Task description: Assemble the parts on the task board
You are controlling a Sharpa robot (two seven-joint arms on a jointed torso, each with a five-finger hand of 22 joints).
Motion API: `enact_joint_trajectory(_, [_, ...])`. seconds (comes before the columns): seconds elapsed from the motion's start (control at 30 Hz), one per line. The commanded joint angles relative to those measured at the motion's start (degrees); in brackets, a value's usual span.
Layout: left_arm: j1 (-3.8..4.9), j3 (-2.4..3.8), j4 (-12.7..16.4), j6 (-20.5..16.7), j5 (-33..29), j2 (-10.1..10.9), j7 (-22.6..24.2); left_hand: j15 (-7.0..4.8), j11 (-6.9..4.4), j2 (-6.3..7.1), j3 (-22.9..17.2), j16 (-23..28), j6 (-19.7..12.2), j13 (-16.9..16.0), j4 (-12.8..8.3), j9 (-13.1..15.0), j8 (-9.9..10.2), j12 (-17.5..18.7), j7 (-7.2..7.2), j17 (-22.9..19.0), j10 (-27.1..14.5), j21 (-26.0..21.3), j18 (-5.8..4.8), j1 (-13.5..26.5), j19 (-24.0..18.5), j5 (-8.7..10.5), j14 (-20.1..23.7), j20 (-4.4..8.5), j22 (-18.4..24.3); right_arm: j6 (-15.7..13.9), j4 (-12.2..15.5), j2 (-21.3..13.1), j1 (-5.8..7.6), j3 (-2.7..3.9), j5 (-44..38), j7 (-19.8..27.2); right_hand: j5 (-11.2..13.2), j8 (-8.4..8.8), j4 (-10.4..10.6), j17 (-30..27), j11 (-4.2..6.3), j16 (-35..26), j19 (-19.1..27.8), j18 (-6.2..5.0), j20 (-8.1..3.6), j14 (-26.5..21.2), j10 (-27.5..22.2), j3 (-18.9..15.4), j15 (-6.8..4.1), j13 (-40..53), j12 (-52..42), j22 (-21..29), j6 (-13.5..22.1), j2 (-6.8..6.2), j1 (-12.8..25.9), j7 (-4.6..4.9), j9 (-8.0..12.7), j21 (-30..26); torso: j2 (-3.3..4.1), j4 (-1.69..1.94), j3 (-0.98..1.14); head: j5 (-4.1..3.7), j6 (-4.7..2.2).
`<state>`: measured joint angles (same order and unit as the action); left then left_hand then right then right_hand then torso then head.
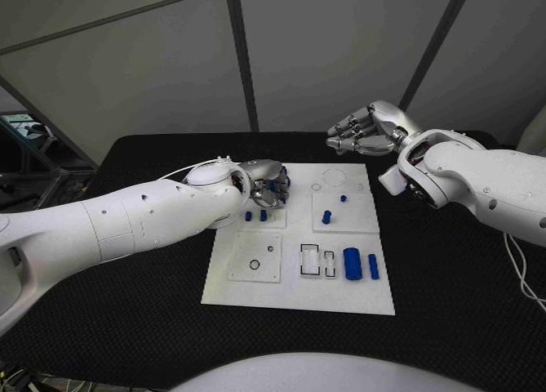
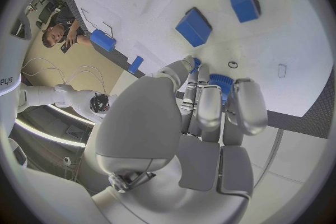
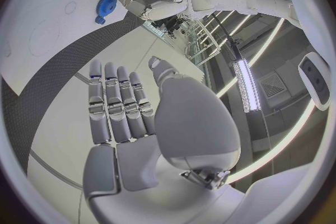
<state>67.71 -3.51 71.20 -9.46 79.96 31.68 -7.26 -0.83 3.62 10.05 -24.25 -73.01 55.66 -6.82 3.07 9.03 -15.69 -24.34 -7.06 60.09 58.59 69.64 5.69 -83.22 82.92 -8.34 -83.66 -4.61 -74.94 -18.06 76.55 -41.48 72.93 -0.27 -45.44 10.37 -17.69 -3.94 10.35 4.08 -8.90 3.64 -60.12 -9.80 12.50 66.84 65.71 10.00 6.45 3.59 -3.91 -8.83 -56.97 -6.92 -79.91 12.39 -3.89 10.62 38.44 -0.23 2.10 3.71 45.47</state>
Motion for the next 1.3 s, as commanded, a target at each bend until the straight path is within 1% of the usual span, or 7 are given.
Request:
enact_joint_trajectory(0.03, [-0.19, -0.09, -0.1, 0.6, 0.4, -0.2, 0.0, -0.3, -0.17, -1.01, -1.2, -0.4, 1.0, 0.1, -0.4, -0.1, 0.3, 0.4, 0.03, -0.2, 1.1, 0.4, -1.15, -0.3, 0.4, 0.24, -0.4, 0.07, -0.3, 0.4, 0.0, 0.1, 0.11, 0.03, -0.1, 0.4, -0.4, 0.27, -0.1, -0.1, -0.03, 0.0, -0.4, -0.68, 0.0, -0.4, -0.3, -0.4, 0.07, 0.0, 0.1, 0.1, 0.4, 0.38, 0.4, 0.1, 0.0, -0.2, -0.02, -0.01, 0.0, 0.06, 0.02])
enact_joint_trajectory(0.27, [-0.3, -0.09, 0.1, -1.1, 0.3, -0.1, 0.9, -0.58, -0.5, -2.2, -3.5, -0.6, 2.8, 0.3, -1.7, -0.1, 0.4, 0.9, 0.11, -0.4, 3.0, 1.2, -1.31, -1.0, 0.7, 0.3, -0.4, 0.35, -1.0, 0.4, 0.0, 0.1, 0.1, 0.03, -0.1, 0.4, -0.4, 0.27, -0.1, -0.1, -0.03, 0.0, -0.4, -0.68, 0.0, -0.4, -0.3, -0.4, 0.07, 0.0, 0.1, 0.1, 0.4, 0.38, 0.4, 0.1, 0.0, -0.2, -0.02, 0.02, -0.03, 0.02, -0.09])
enact_joint_trajectory(0.57, [-0.45, 0.11, 1.9, -3.1, -1.3, 1.6, 1.5, -0.43, -0.26, -1.81, -4.6, -0.8, 3.3, 0.7, -2.7, -0.3, 1.2, 2.3, -0.08, -0.6, 3.8, 1.4, -1.37, -0.2, 0.7, 0.36, -0.5, 0.33, -1.3, 0.4, -0.1, 0.0, 0.1, 0.03, -0.1, 0.4, -0.4, 0.27, -0.1, -0.1, -0.03, 0.0, -0.4, -0.68, 0.0, -0.4, -0.3, -0.4, 0.07, 0.0, 0.1, 0.1, 0.4, 0.38, 0.4, 0.1, 0.0, -0.2, -0.1, 0.09, -0.05, 0.02, -0.34])
enact_joint_trajectory(0.63, [-0.46, 0.58, 2.3, -3.5, -1.5, 2.0, 1.3, -0.4, -0.23, -1.76, -4.7, -0.9, 3.4, 0.7, -2.7, -0.4, 1.3, 2.5, -0.11, -0.5, 3.9, 1.4, -1.37, 0.1, 0.7, 0.37, -0.5, 0.31, -1.4, 0.4, -0.1, 0.0, 0.09, 0.03, -0.1, 0.4, -0.4, 0.27, -0.1, -0.1, -0.03, 0.0, -0.4, -0.68, 0.0, -0.4, -0.3, -0.4, 0.07, 0.0, 0.1, 0.1, 0.4, 0.38, 0.4, 0.1, 0.0, -0.2, -0.11, 0.11, -0.04, -0.01, -0.35])
enact_joint_trajectory(0.93, [-0.57, 4.01, 4.8, -4.9, -2.5, 4.7, 1.0, -0.35, -0.18, -1.57, -4.9, -1.0, 3.6, 0.8, -2.9, -0.4, 1.6, 2.9, -0.15, -0.5, 4.1, 1.4, -1.37, 0.5, 0.7, 0.39, -0.5, 0.26, -1.4, 0.5, -0.3, 0.0, 0.07, 0.03, -0.1, 0.5, -0.4, 0.27, -0.1, -0.1, -0.03, 0.0, -0.4, -0.68, 0.0, -0.4, -0.3, -0.4, 0.07, 0.0, 0.1, 0.1, 0.4, 0.38, 0.4, 0.1, 0.0, -0.2, -0.07, 0.09, -0.06, 0.14, -0.62])
enact_joint_trajectory(1.07, [-0.63, 4.57, 6.1, -4.6, -2.8, 6.4, 0.6, -0.35, -0.18, -1.5, -5.0, -1.0, 3.7, 0.8, -3.0, -0.4, 1.6, 2.9, -0.16, -0.6, 4.2, 1.4, -1.37, 0.6, 0.7, 0.4, -0.5, 0.25, -1.4, 0.5, -0.4, -0.1, 0.05, 0.03, -0.1, 0.5, -0.4, 0.27, -0.1, -0.1, -0.03, 0.0, -0.4, -0.68, 0.0, -0.4, -0.3, -0.4, 0.07, 0.0, 0.1, 0.1, 0.4, 0.38, 0.4, 0.1, 0.0, -0.2, -0.05, 0.1, -0.06, 0.1, -0.68])
enact_joint_trajectory(1.3, [-0.78, 4.83, 7.5, -2.2, -4.0, 9.2, -0.8, -0.34, -0.17, -1.3, -5.0, -0.9, 3.8, 0.9, -3.1, -0.5, 1.8, 3.2, -0.14, -0.8, 4.4, 1.4, -1.37, 0.9, 0.7, 0.43, -0.4, 0.23, -1.4, 0.5, -0.5, -0.2, 0.0, 0.02, -0.1, 0.4, -0.4, 0.27, -0.1, -0.1, -0.03, 0.0, -0.4, -0.68, 0.0, -0.4, -0.3, -0.4, 0.07, 0.0, 0.1, 0.1, 0.4, 0.38, 0.4, 0.1, 0.0, -0.2, -0.08, 0.07, -0.01, 0.22, -0.59])
